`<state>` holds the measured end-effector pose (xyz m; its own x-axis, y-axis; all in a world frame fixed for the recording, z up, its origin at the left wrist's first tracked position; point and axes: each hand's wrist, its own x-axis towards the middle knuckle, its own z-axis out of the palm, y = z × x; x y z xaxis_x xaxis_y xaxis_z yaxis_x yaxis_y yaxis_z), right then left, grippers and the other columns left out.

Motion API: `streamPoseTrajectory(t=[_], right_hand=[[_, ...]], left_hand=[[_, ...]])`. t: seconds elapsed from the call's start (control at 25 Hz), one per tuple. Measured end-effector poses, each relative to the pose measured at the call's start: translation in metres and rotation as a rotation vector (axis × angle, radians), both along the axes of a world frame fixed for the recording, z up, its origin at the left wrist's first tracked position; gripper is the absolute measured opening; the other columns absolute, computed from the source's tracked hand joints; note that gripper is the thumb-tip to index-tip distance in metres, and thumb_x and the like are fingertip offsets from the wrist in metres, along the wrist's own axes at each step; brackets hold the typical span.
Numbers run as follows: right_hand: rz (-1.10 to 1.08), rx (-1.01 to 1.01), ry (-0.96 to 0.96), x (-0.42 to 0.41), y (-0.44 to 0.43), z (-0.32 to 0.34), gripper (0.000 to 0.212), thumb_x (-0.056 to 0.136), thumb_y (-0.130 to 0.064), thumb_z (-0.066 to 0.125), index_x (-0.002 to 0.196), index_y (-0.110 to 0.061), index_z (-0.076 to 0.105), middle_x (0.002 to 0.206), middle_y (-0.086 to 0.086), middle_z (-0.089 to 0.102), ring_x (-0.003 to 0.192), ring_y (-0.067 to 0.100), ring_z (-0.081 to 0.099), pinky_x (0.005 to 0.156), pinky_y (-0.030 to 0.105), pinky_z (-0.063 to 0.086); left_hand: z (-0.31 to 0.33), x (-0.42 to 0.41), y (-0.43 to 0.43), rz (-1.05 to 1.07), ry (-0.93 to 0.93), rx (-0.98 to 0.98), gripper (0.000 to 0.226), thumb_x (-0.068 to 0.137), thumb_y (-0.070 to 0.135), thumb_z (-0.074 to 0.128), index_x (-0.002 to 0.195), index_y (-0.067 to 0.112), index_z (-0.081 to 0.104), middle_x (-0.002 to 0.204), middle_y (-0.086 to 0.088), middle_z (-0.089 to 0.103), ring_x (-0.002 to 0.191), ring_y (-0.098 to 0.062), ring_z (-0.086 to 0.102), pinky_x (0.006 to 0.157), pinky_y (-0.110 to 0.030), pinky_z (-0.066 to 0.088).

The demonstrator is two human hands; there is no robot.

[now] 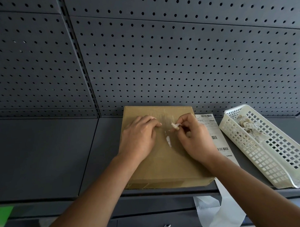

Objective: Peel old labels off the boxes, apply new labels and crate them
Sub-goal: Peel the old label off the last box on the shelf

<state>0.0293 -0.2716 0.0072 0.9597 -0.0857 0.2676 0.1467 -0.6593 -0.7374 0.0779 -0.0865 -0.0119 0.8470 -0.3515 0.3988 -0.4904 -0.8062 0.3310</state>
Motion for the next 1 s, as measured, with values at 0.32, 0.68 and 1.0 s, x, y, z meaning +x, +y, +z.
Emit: streamPoseTrajectory(t=[0.32, 0.68, 1.0], right_hand=[[0.185, -0.405, 0.036, 0.009, 0.005, 0.011, 0.027, 0.085, -0.014, 0.067, 0.106, -0.016, 0.05, 0.089, 0.002, 0.058, 0.072, 0.015, 0.056, 0.061, 0.021, 0.044], [0.257, -0.547, 0.105, 0.019, 0.014, 0.021, 0.029, 0.083, -0.009, 0.061, 0.11, -0.01, 0.052, 0.093, 0.01, 0.061, 0.083, 0.029, 0.06, 0.072, 0.034, 0.048], [0.18, -0.226, 0.124, 0.0, -0.003, 0.024, 0.024, 0.082, -0.009, 0.069, 0.096, -0.017, 0.051, 0.063, -0.01, 0.05, 0.059, 0.005, 0.049, 0.056, 0.018, 0.04]], left_hand=[[0.001, 0.0, 0.001, 0.007, 0.018, 0.012, 0.024, 0.095, 0.018, 0.057, 0.11, 0.033, 0.068, 0.117, 0.019, 0.063, 0.109, -0.006, 0.056, 0.08, -0.026, 0.051], [0.003, -0.001, 0.0, 0.0, 0.029, 0.0, 0.021, 0.095, 0.021, 0.053, 0.107, 0.031, 0.067, 0.115, 0.018, 0.063, 0.108, -0.007, 0.056, 0.079, -0.026, 0.049], [-0.001, 0.001, 0.001, -0.001, 0.031, -0.025, 0.024, 0.095, 0.017, 0.057, 0.108, 0.034, 0.069, 0.115, 0.02, 0.064, 0.108, -0.004, 0.056, 0.079, -0.027, 0.052]])
